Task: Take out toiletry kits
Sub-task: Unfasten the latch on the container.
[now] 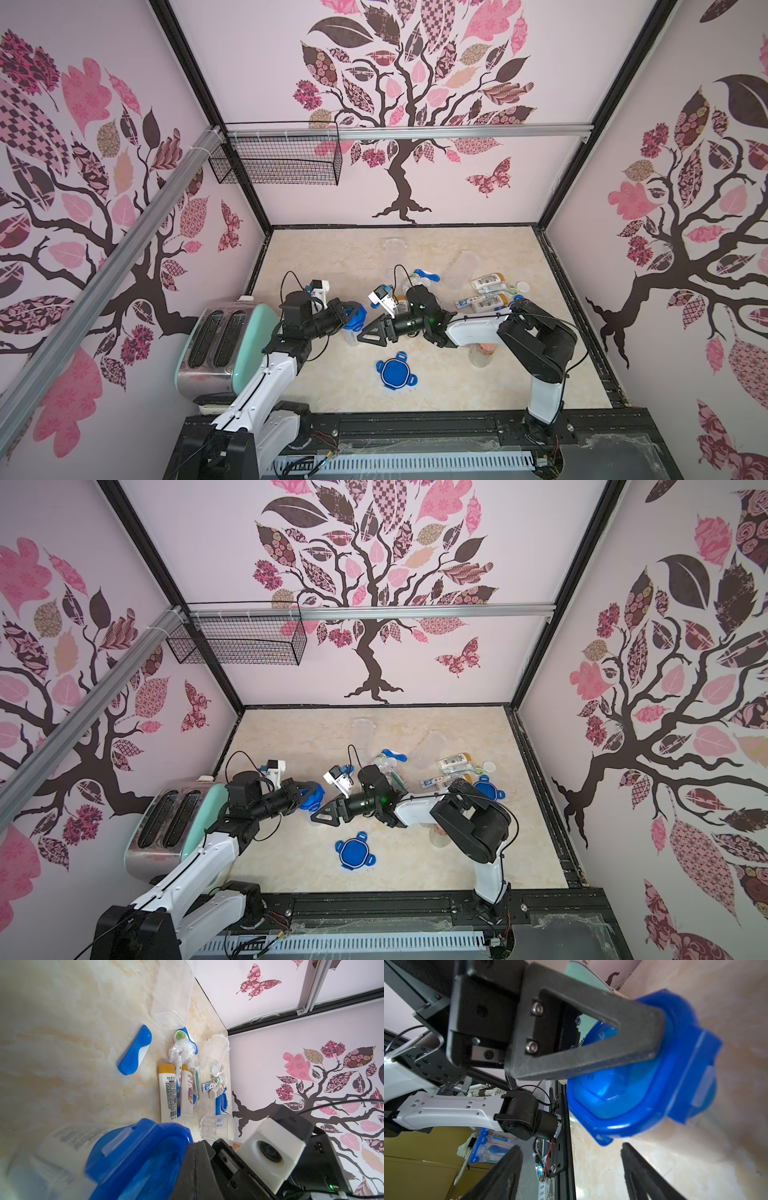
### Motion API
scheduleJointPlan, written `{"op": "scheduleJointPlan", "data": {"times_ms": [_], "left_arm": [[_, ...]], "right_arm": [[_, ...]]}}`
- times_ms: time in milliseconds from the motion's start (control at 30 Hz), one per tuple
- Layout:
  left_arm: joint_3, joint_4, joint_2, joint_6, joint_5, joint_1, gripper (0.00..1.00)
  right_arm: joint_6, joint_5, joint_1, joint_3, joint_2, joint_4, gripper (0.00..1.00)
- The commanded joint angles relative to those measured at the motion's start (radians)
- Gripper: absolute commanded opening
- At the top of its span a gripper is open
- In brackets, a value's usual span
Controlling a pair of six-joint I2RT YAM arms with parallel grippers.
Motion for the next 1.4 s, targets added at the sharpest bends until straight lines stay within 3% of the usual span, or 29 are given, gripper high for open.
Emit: {"op": "scheduleJointPlan", "data": {"times_ms": [0,633,1367], "left_arm": [[-0.031,-0.122,0.021,0.024,-0.051,0.006,0.00],[-0.045,-0.116,0.035,0.032,-0.059,0.006,0.00],[-0.088,-0.096,0.038,0.043,-0.078,0.005,0.00]], "right_arm": [[0.053,-0.001,0.008,0.044,0.013,0.061,0.77],[0.004,-0.034,0.037,0.077,0.024,0.165,0.75],[-0.082,-0.096,0.064,-0.005,0.029,0.472,0.75]]}}
